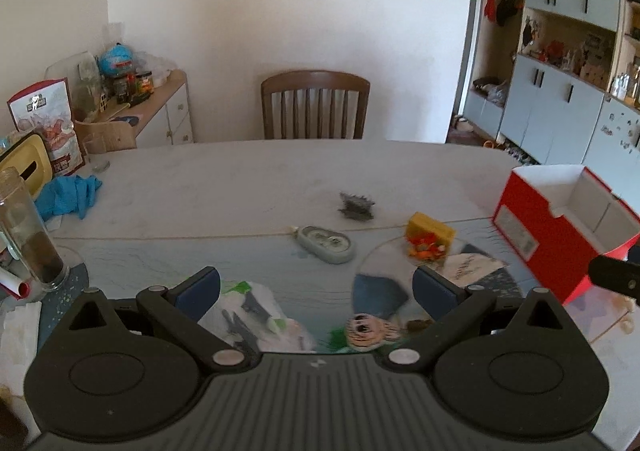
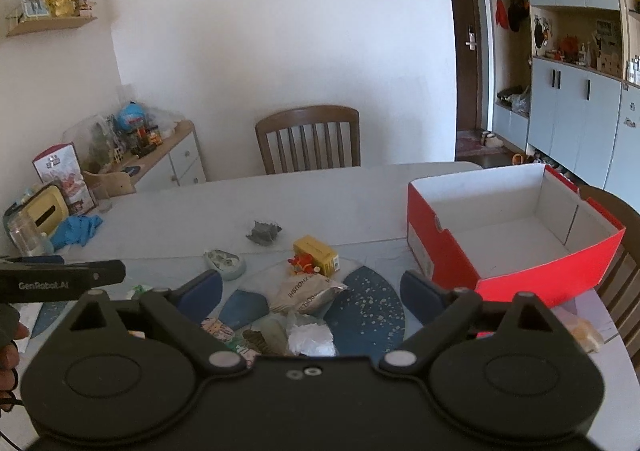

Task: Organize objects
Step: 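Lower both grippers toward the white plastic bag and silver foil bag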

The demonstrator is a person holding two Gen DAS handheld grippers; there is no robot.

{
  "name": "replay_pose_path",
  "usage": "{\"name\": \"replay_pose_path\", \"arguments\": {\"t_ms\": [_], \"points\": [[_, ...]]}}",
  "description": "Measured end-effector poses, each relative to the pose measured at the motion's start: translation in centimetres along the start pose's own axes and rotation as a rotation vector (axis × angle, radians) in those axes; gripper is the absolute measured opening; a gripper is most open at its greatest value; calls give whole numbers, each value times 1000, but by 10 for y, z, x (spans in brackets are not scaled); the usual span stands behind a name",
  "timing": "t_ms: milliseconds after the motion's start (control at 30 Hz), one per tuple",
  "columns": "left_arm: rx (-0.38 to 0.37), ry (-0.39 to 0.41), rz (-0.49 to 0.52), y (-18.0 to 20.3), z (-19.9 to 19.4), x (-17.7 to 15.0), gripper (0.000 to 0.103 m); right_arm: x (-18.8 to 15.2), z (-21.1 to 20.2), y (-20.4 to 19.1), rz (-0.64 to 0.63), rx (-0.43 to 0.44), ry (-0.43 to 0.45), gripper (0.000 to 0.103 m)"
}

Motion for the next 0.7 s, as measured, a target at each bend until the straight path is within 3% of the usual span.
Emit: {"name": "replay_pose_path", "arguments": {"t_ms": [200,700], "points": [[10,-39,13,-19,32,-13,103,-8,28,-5,-41,-5,-35,93],[60,-272,-20,-68,108,-62,103,-32,104,0,-101,-41,-149,90]]}}
Point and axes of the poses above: each gripper's, at about its wrist camera, not at the fingertips, and z roughly the way its jaws point, y to its right, x to its top, the point moved 8 cm from there along z, roughly the way its jaws point, and after that the axes turned 10 degrees about y, right-handed, at the moved point
